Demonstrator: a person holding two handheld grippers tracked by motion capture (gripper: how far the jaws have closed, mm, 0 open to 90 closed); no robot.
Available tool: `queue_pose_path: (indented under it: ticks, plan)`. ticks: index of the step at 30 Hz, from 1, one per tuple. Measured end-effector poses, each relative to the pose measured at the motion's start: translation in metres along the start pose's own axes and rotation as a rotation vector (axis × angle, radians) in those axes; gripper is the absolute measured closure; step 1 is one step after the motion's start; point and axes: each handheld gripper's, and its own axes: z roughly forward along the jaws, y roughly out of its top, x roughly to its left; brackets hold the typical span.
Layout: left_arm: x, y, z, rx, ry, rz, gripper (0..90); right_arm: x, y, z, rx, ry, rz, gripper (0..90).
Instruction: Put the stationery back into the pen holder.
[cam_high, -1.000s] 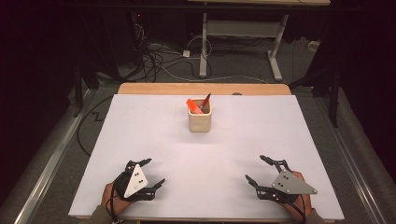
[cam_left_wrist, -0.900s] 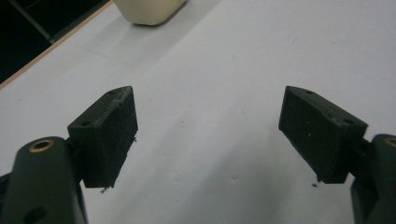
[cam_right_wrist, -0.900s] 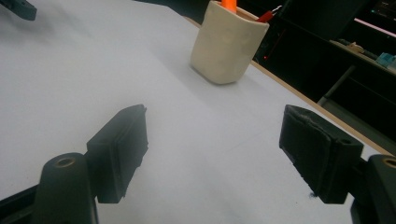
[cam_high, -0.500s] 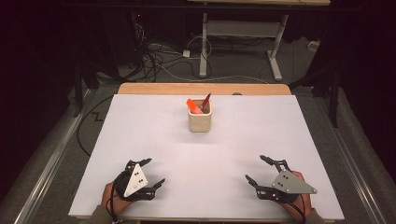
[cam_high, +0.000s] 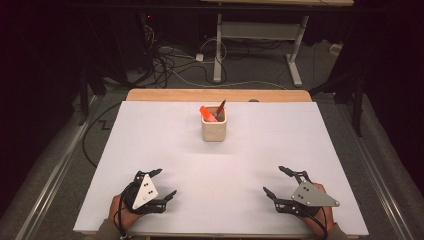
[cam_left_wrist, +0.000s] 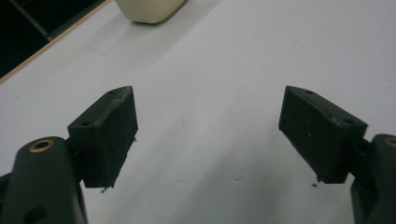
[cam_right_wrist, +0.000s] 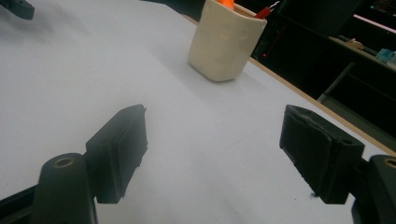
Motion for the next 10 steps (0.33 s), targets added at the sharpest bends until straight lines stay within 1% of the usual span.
queue_pose_path:
  ticks: [4, 9, 10]
  plan:
    - [0.0000, 0.0001, 0.0007, 0.008, -0.003, 0.005, 19.5, -0.0003, -0.0009, 0.0012, 0.009, -0.001, 0.003, 23.2]
    - [0.0010, 0.0003, 0.0004, 0.001, -0.006, -0.007, 19.5, -0.0016, -0.0009, 0.0015, 0.006, -0.004, 0.005, 23.1]
    - [0.0011, 0.0004, 0.0007, 0.005, -0.004, -0.003, 19.5, -0.0021, -0.0012, 0.0018, 0.007, -0.004, 0.008, 23.2]
